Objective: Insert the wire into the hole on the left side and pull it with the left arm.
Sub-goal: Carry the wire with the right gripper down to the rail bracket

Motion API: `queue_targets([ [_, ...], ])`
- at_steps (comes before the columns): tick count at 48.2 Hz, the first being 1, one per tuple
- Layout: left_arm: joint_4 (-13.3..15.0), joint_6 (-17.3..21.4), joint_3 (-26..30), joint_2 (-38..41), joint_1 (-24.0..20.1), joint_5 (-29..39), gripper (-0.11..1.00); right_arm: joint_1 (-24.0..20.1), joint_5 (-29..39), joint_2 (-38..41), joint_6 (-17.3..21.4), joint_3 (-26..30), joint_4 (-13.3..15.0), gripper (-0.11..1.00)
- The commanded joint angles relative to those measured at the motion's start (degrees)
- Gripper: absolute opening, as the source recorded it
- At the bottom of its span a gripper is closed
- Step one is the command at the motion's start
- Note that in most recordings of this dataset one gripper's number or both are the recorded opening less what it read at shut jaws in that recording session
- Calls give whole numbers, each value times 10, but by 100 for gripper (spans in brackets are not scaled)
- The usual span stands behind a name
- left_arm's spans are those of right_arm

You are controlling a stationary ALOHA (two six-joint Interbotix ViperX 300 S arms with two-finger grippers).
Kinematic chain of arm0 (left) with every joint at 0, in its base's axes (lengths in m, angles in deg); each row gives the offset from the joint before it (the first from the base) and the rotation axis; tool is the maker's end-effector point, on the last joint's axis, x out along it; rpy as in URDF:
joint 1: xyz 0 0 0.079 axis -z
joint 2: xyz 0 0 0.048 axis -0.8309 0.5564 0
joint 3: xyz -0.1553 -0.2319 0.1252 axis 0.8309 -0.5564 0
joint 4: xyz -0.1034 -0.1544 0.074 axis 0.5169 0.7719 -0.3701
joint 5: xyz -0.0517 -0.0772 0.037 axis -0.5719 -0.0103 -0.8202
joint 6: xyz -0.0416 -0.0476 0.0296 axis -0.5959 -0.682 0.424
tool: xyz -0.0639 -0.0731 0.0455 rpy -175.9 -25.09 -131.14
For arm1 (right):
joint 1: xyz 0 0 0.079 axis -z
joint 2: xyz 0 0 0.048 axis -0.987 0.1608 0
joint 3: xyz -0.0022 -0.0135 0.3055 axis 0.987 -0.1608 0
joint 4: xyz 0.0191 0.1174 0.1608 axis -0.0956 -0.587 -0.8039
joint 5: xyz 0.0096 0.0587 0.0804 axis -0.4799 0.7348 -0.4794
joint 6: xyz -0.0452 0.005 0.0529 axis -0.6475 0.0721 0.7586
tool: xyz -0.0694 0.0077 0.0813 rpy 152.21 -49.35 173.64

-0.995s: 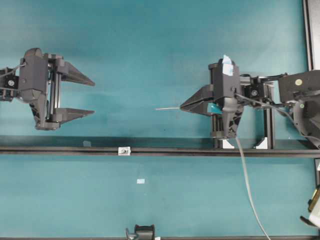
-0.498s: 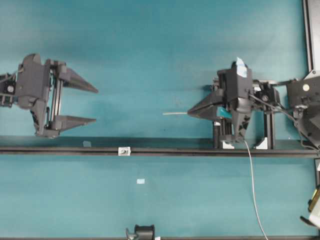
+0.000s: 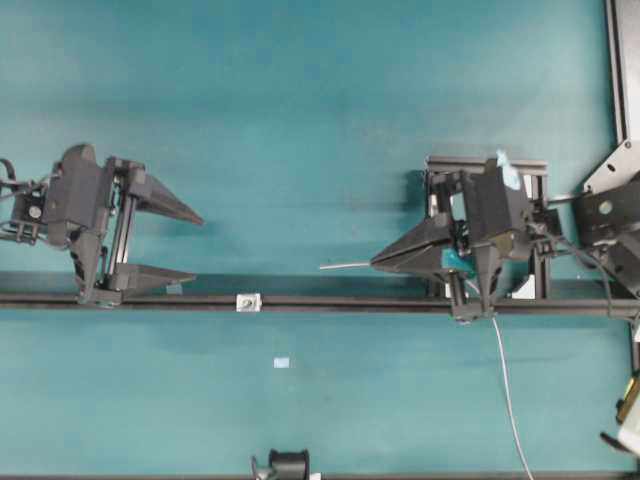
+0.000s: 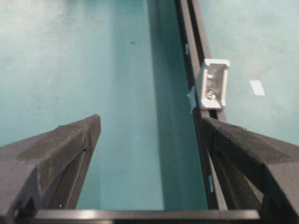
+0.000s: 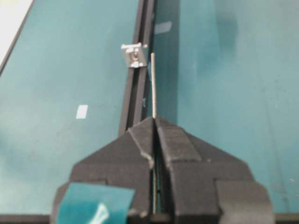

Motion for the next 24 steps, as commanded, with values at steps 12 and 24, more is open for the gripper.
queue_targets([
  [12,2,0,18,33,21,-43,74,-59,-64,95,-69,54,-107,1],
  [24,2,0,32,75,26,-65,74,-108,-88,124,-146,73,-229,1],
])
